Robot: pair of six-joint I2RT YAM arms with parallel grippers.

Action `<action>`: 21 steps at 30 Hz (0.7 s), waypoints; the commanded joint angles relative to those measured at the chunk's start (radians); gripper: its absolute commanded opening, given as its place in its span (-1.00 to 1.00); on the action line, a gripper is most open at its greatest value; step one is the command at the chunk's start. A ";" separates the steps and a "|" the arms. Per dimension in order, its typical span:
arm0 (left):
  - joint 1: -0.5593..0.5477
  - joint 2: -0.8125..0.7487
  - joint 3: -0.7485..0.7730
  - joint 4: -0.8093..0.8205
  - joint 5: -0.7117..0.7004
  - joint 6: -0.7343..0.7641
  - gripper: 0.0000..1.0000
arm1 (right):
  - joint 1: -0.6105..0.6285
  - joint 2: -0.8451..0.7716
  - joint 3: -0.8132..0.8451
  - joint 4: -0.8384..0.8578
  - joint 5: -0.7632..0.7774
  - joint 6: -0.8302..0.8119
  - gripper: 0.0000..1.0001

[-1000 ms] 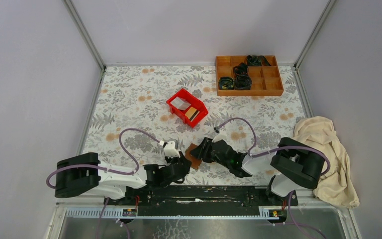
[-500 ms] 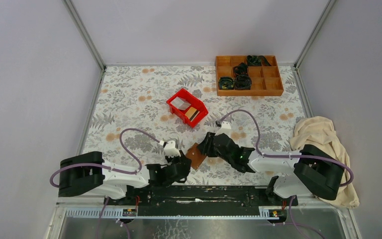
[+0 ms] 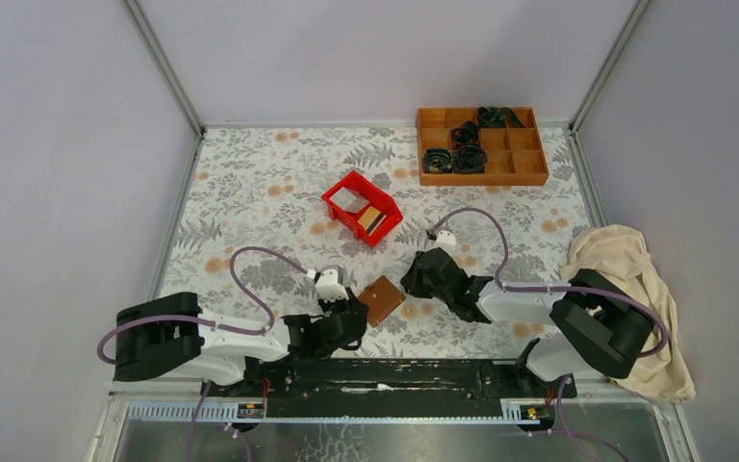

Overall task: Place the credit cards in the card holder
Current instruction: Close the card holder at the center of the board.

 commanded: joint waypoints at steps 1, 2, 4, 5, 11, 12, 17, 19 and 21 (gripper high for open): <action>0.027 0.024 -0.005 -0.077 -0.038 0.040 -0.50 | -0.006 0.037 -0.001 0.060 -0.059 0.008 -0.57; 0.031 0.024 -0.006 -0.074 -0.037 0.043 -0.49 | -0.005 0.042 -0.011 0.074 -0.066 0.014 -0.60; 0.041 0.025 -0.008 -0.067 -0.032 0.053 -0.49 | -0.006 0.041 -0.032 0.096 -0.089 0.026 -0.67; 0.046 0.027 -0.007 -0.063 -0.029 0.057 -0.49 | -0.004 0.040 -0.042 0.108 -0.098 0.033 -0.70; 0.101 0.045 -0.002 -0.018 0.002 0.121 -0.48 | 0.027 0.020 -0.074 0.119 -0.092 0.067 -0.75; 0.112 0.047 -0.001 -0.008 0.008 0.135 -0.48 | 0.036 0.018 -0.076 0.117 -0.089 0.072 -0.75; 0.188 0.065 0.012 0.058 0.056 0.221 -0.47 | 0.088 0.011 -0.079 0.105 -0.058 0.101 -0.77; 0.222 0.075 0.014 0.108 0.088 0.265 -0.47 | 0.105 0.013 -0.079 0.104 -0.043 0.114 -0.77; 0.255 0.094 0.021 0.162 0.128 0.311 -0.47 | 0.121 0.018 -0.079 0.104 -0.032 0.131 -0.78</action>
